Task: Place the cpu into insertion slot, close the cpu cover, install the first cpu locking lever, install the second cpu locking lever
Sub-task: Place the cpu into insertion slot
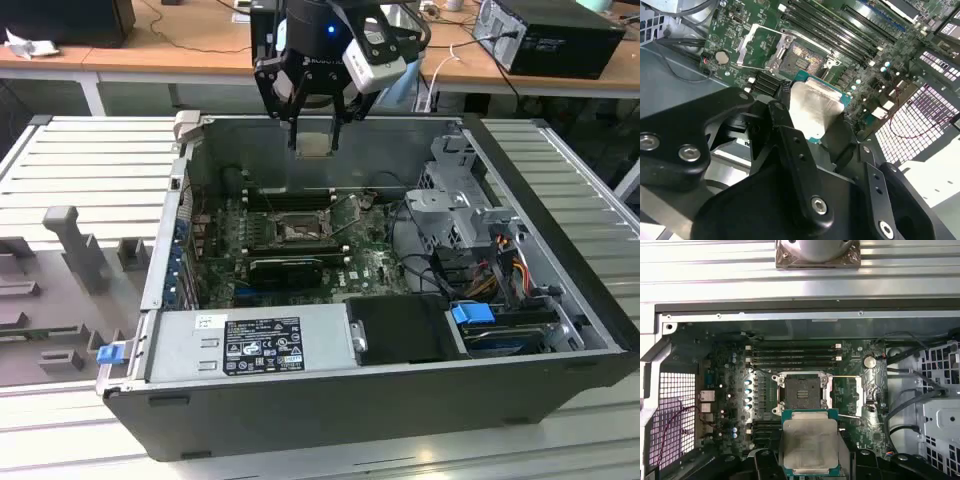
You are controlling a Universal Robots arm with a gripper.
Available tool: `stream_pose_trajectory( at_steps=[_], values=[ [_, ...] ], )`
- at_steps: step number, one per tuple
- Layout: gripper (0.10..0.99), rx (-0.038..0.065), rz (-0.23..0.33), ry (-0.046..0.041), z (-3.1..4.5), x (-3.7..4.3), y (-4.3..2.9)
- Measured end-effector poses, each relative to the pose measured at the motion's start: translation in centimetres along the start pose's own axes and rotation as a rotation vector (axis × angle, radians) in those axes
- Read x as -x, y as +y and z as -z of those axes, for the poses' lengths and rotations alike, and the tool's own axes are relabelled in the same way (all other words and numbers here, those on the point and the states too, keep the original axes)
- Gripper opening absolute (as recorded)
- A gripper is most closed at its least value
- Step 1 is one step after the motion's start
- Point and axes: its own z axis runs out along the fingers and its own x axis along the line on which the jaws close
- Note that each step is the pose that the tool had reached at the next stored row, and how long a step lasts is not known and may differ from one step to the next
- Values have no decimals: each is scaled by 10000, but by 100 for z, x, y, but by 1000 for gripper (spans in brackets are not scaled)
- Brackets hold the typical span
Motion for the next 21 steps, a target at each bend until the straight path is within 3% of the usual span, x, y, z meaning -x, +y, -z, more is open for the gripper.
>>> stream_pose_trajectory(
  at_steps=[5,21],
  values=[
    [525,5,-278,-25,0,0,0],
    [525,8,-389,-35,-9,0,-1]
  ],
)
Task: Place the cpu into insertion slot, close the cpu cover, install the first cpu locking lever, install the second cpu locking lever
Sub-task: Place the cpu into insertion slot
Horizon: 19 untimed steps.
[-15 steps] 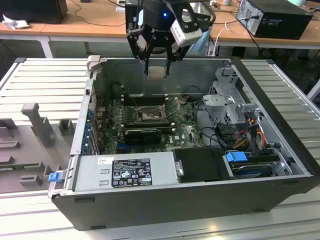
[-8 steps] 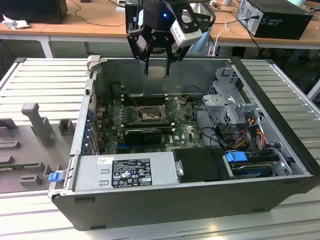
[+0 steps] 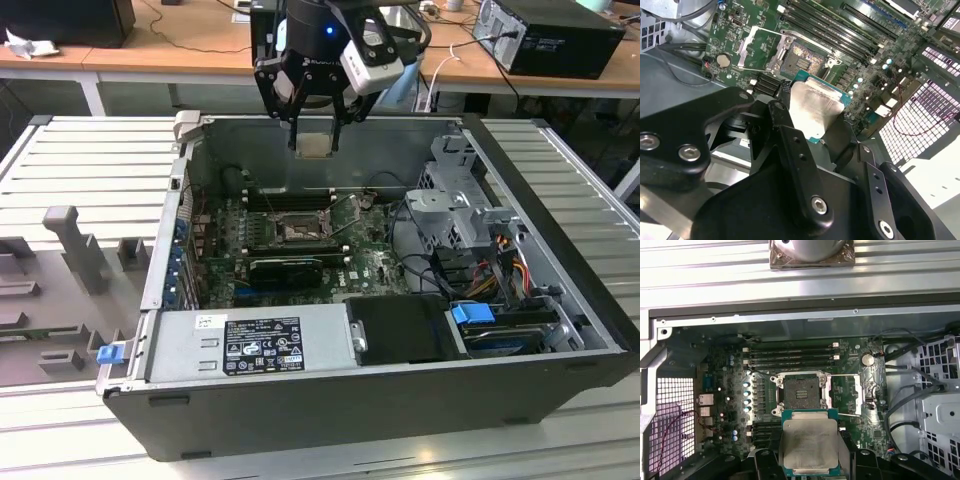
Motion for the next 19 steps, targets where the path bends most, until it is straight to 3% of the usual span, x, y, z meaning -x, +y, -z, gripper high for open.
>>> stream_pose_trajectory(
  at_steps=[19],
  values=[
    [525,5,-312,-28,0,0,0]
  ],
)
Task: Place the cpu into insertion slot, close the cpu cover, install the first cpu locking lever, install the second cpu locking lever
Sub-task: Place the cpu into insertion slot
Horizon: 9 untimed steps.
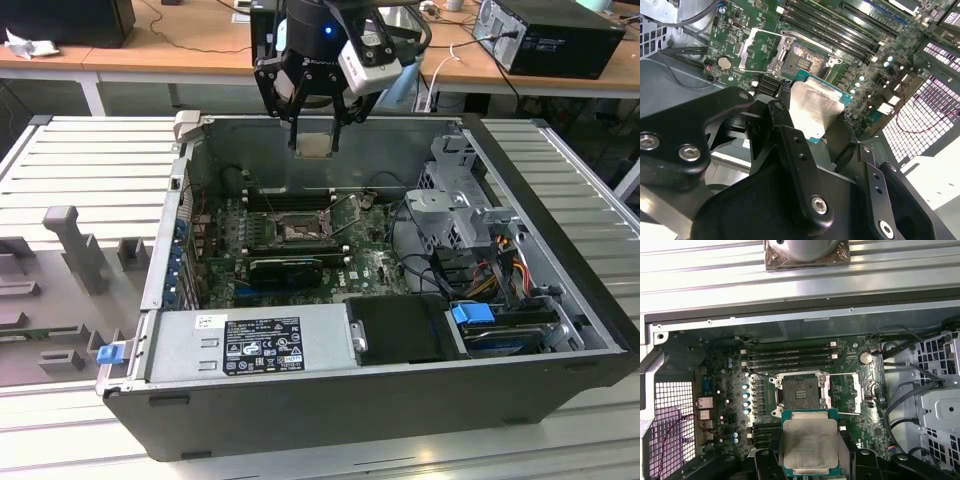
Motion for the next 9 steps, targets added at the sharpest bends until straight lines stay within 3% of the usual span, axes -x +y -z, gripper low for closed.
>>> stream_pose_trajectory(
  at_steps=[9],
  values=[
    [525,3,-161,-15,0,0,0]
  ],
)
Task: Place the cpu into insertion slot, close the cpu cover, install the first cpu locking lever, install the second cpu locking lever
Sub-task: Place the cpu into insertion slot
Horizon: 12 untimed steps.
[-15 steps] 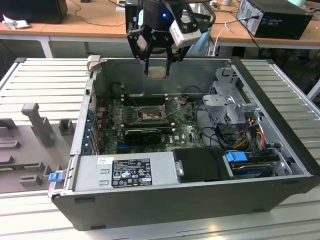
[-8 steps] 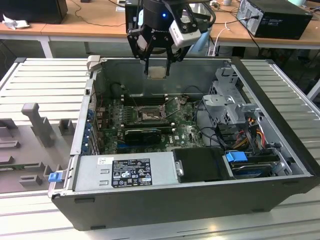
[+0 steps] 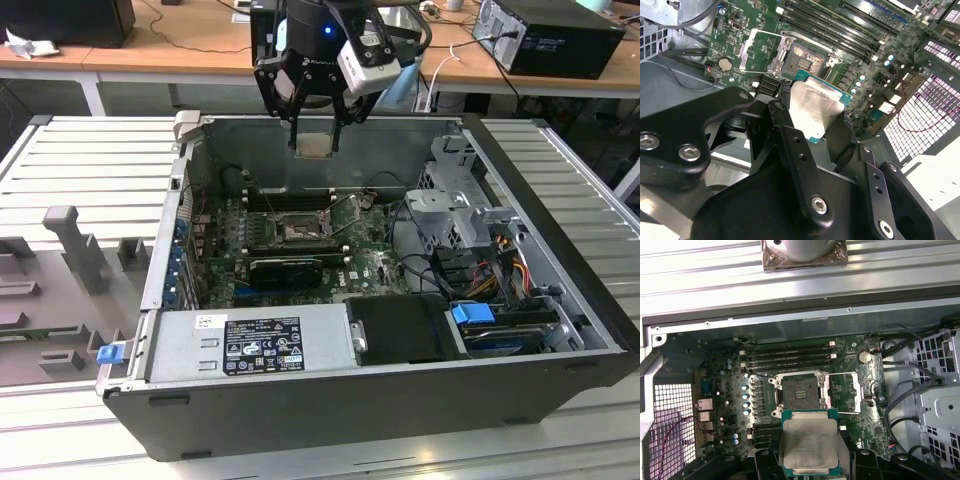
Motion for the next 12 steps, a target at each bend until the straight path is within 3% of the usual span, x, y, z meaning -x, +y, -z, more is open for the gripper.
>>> stream_pose_trajectory(
  at_steps=[12],
  values=[
    [525,6,-311,-28,0,0,0]
  ],
)
